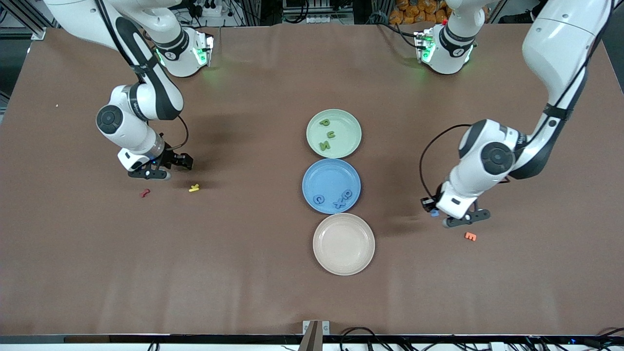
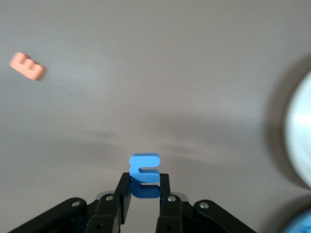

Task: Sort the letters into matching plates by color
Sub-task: 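Carry the blue E to the blue plate while the right gripper grasps green B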

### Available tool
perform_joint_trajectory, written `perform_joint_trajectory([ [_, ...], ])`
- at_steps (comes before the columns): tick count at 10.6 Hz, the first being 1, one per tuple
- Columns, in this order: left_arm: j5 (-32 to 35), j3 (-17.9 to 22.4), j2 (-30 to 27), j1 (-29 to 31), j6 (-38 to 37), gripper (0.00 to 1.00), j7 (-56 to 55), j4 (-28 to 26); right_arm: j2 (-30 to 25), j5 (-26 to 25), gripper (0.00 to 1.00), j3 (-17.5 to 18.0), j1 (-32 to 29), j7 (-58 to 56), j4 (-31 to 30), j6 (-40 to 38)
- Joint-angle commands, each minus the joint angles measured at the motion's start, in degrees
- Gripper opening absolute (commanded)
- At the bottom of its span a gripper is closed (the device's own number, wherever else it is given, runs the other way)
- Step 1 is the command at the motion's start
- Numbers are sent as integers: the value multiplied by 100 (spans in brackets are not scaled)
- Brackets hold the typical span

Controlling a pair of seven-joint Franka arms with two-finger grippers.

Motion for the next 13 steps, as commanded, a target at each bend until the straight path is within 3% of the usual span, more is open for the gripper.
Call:
perform_joint_trajectory([
  [1, -158, 27, 92, -796, -308, 0, -938, 488, 82, -10, 74, -23, 116, 269, -66, 108],
  [5, -167, 27, 452, -1701, -299, 0, -1686, 962, 232, -10, 72, -32, 222, 578, -180, 380],
  [13, -501, 62, 866, -2695, -203, 0, -2012, 1657, 302, 43, 59, -102, 284, 833, -224, 442],
])
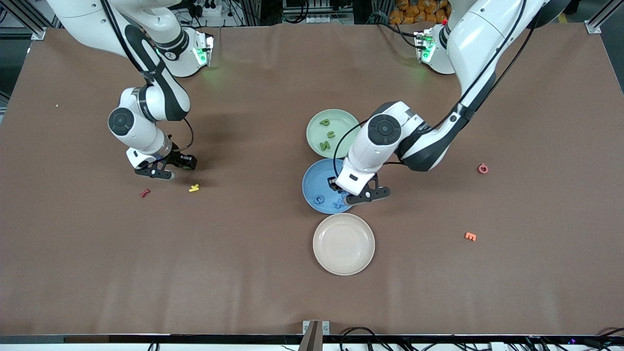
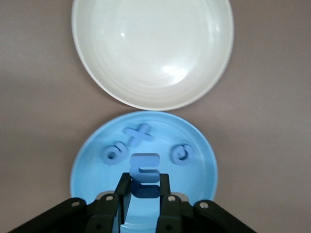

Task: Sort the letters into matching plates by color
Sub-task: 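Carry the blue E to the blue plate while the right gripper grasps green B, then release the blue E onto the blue plate and raise the left gripper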

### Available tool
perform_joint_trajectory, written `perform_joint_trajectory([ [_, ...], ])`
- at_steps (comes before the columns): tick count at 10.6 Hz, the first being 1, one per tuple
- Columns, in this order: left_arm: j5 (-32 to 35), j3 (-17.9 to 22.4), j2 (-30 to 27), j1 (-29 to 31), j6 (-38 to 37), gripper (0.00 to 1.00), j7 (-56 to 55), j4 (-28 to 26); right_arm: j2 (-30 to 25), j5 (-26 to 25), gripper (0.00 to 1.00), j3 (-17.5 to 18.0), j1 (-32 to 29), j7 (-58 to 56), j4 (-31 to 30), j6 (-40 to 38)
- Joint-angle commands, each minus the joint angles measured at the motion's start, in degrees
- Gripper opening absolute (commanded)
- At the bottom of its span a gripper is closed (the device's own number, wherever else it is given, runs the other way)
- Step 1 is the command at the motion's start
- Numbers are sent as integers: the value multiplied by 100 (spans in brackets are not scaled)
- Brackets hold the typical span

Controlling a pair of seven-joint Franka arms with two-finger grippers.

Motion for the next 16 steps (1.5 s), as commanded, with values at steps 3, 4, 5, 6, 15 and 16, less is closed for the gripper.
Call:
perform_joint_trajectory([
  [3, -112, 78, 131, -303, -19, 100, -38, 342, 41, 36, 54, -33, 89, 105, -81, 183],
  [4, -94, 78, 87, -259, -28, 100, -30, 342, 93, 36, 52, -33, 133, 113, -81, 201],
  [5, -59, 104, -9, -224, -89, 100, 23, 342, 103, 36, 45, -33, 133, 105, -81, 228],
  [6, 150, 130, -123, -197, -220, 100, 93, 351, 103, 36, 37, -33, 133, 105, -81, 228],
  [15, 354, 271, -1116, 724, -2523, 100, 1278, 1089, -398, 45, 0, -16, 160, 525, 16, -378],
  [16, 328, 297, -1204, 796, -2681, 100, 1480, 1080, -450, 45, 0, -7, 186, 579, 25, -405],
])
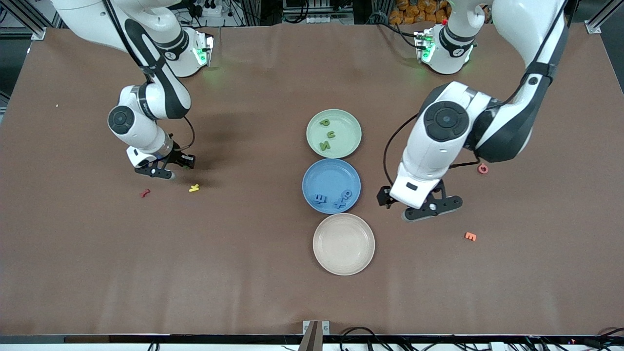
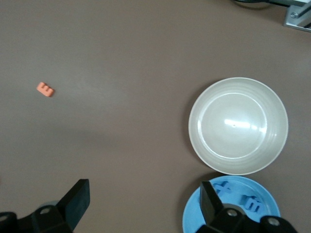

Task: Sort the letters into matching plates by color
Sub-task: 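Release the blue E onto the blue plate and raise the left gripper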

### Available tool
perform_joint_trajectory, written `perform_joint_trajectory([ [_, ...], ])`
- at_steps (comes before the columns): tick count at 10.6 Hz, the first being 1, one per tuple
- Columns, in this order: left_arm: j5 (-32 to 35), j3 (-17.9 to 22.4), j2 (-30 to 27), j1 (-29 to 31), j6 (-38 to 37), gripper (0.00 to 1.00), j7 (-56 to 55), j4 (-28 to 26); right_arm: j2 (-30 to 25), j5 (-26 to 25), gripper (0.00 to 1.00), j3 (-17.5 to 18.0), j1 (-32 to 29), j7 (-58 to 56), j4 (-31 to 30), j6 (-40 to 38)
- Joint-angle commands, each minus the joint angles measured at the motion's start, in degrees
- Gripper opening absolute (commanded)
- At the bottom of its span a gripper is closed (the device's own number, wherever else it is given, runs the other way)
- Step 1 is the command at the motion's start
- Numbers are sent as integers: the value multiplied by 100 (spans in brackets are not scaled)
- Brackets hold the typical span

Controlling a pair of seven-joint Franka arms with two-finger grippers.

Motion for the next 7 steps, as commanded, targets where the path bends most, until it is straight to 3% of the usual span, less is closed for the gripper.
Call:
perform_joint_trajectory([
  [1, 0, 21, -432, 273, -401, 100, 618, -42, -267, 41, 0, 12, 89, 347, -6, -272],
  [3, -376, 606, -774, 152, -471, 100, 1283, -295, -355, 50, 0, 39, 177, 636, 64, -378],
  [5, -982, 1449, -1301, -173, -708, 100, 2346, -638, -373, 50, 0, 283, 239, 1215, 187, -501],
  [7, -1178, 1857, -1671, -219, -1006, 100, 2850, -771, -373, 50, 0, 574, 309, 1926, 354, -554],
])
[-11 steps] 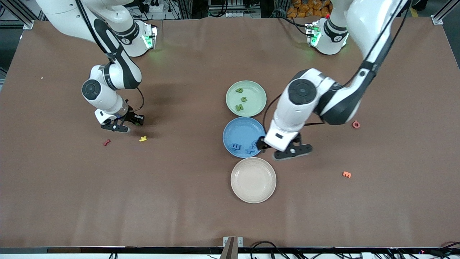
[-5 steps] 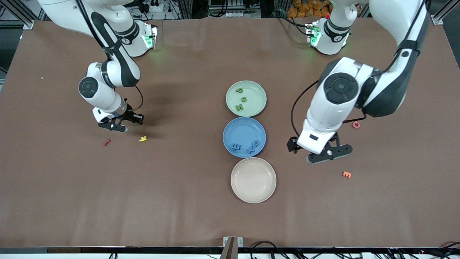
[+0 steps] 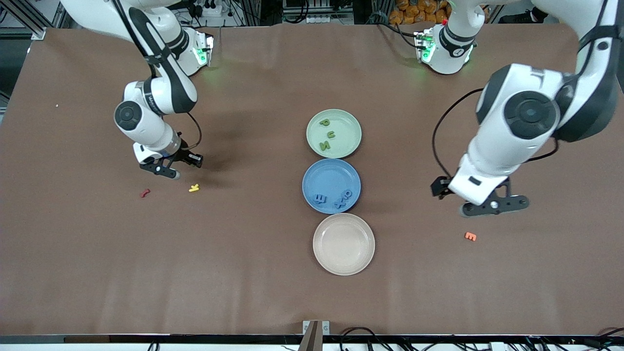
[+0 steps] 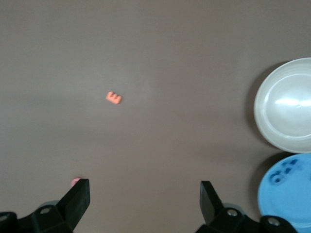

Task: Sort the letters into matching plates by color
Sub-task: 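Release the blue E onto the blue plate and raise the left gripper, then carry the green B to the green plate while the left gripper withdraws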

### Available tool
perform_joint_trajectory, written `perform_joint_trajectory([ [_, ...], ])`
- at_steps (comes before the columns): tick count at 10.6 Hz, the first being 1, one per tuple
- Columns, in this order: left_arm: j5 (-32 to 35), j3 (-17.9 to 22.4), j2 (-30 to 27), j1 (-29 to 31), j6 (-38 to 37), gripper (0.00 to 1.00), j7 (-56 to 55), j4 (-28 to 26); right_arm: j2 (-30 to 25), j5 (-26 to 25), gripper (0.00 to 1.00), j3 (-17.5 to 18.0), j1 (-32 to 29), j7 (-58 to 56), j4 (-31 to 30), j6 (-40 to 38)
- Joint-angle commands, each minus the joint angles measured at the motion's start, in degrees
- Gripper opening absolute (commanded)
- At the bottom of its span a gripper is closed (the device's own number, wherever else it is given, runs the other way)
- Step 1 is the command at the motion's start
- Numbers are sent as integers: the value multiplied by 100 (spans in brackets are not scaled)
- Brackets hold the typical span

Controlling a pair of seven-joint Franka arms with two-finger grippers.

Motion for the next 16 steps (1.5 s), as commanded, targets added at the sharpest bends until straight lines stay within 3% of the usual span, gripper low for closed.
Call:
perform_joint_trajectory([
  [1, -294, 549, -839, -97, -467, 100, 613, -444, -107, 44, 0, 297, 237, 1059, 264, -213],
  [3, -364, 760, -1138, -79, -775, 100, 692, -453, -63, 70, 0, 394, 370, 1378, 379, -284],
  [7, -1207, 1331, -1674, -105, -1031, 100, 1482, -497, 94, 728, 0, 508, 1063, 2105, 782, -258],
  [16, -1471, 1806, -2124, -70, -1717, 100, 2863, -400, 1017, 720, 0, 535, 2742, 4664, 2469, -231],
])
